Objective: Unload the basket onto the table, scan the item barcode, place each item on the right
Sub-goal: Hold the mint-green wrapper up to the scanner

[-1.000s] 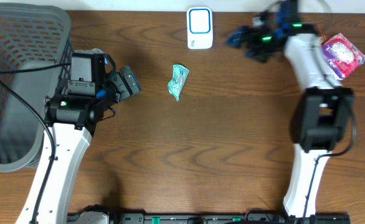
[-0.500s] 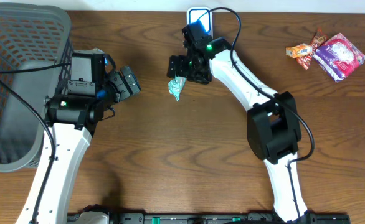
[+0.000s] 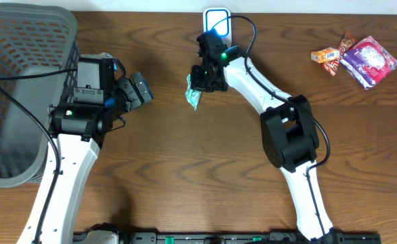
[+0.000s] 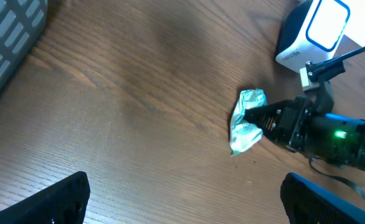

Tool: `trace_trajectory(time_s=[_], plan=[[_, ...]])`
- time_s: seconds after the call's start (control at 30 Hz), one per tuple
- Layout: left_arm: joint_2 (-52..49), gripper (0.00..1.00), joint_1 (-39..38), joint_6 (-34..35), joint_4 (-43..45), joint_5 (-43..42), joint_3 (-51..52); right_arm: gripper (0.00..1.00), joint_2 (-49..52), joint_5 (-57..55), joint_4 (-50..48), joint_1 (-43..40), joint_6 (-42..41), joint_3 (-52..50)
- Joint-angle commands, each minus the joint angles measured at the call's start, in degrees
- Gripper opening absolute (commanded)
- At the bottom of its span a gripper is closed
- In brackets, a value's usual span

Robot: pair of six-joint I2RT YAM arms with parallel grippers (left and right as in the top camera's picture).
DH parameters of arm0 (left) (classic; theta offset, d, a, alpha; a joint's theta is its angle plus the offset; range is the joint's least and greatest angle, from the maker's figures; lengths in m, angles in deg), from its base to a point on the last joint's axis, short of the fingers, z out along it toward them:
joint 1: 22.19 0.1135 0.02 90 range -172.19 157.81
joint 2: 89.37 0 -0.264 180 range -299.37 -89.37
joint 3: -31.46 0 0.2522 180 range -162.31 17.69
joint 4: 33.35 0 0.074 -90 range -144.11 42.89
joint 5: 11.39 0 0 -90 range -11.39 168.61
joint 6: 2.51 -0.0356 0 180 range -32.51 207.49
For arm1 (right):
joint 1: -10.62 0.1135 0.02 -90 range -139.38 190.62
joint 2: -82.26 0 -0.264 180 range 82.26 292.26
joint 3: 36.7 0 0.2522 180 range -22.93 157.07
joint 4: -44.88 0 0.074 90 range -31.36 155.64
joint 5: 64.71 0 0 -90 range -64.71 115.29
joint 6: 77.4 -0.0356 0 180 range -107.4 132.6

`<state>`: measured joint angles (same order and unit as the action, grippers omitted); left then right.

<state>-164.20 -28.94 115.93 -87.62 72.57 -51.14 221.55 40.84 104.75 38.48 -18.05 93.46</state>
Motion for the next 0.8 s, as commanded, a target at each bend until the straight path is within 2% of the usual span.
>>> trace_trajectory(time_s=[0.0,0.17,0.23,0.27,0.33,0.4,0.53,0.67,0.77], plan=[[0.2,0.98,0.2,-0.6,-0.1,0.1,0.0,0.01,-2.3,-3.6,2.8,-2.0,6.6,7.4],[0.2,0.98,0.2,-0.5,-0.1,0.1,0.0,0.01,-3.8,-20.6,8.9,-2.4,14.7,18.2],[0.2,0.98,0.2,-0.5,-0.1,0.1,0.0,0.01,-3.8,-27.5,6.8,-2.0,17.1,18.6],[0.2,0.98,0.2,-0.5,-0.1,0.1,0.0,0.01,-3.7,-34.2,3.3,-1.6,20.8,18.1],[0.2,0.98,0.2,-0.5,-0.1,0.1,0.0,0.01,-3.2,-40.7,-4.7,-1.1,27.8,15.8],[0.2,0.98,0.2,-0.5,-0.1,0.1,0.0,0.01,-2.8,-41.0,-12.0,-1.0,31.7,13.2],[0.2,0.98,0.2,-0.6,-0.1,0.1,0.0,0.01,-2.5,-40.9,-18.5,-2.3,32.0,10.8],[0.2,0.98,0.2,-0.5,-0.1,0.1,0.0,0.01,-2.6,-41.2,-18.2,-3.2,32.0,10.9],[0.2,0.98,0.2,-0.6,-0.1,0.1,0.0,0.01,-3.0,-47.3,-15.7,-5.7,32.0,11.1]])
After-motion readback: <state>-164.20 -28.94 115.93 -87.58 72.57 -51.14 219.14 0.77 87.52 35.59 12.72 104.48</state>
